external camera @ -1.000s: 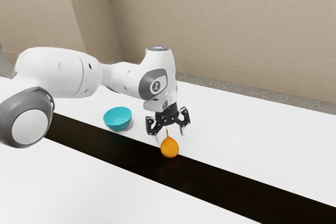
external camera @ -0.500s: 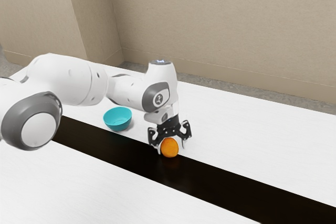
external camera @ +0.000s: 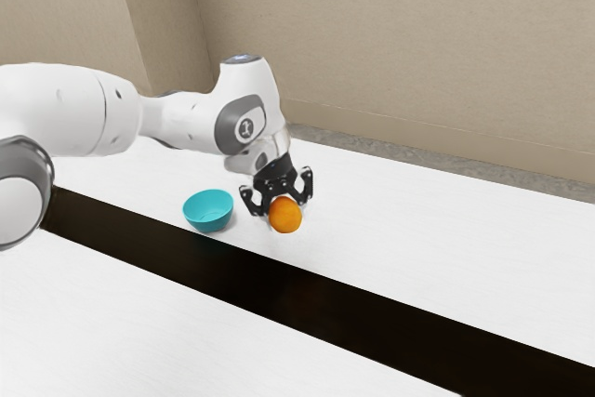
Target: Place the pear in the bowl.
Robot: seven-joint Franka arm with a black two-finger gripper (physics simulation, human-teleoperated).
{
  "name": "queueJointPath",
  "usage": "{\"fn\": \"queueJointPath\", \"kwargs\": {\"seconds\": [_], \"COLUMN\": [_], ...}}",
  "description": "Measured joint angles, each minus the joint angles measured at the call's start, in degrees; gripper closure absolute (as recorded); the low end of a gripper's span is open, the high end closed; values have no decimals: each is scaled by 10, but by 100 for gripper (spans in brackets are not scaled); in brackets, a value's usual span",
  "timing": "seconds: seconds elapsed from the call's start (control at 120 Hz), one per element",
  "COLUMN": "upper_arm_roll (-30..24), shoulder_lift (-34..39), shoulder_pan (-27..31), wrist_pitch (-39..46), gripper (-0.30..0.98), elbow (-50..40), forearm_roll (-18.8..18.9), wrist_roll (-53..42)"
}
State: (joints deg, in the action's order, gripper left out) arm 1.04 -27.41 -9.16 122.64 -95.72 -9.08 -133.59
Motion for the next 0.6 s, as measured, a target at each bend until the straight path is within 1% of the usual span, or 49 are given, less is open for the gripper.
{"fn": "queueJointPath", "kwargs": {"seconds": [0.092,0.158,0.242,0.375,0.5,0.6], "upper_arm_roll": [11,44,81,121,128,128], "shoulder_lift": [44,57,54,5,-53,-89], "shoulder_pan": [27,33,41,52,64,73], "wrist_pitch": [0,1,1,1,1,2], "gripper": [33,33,33,34,34,34], "elbow": [-6,-6,-1,44,103,125], "forearm_roll": [1,2,3,3,1,-1], "wrist_roll": [-4,-7,-10,-15,-18,-20]}}
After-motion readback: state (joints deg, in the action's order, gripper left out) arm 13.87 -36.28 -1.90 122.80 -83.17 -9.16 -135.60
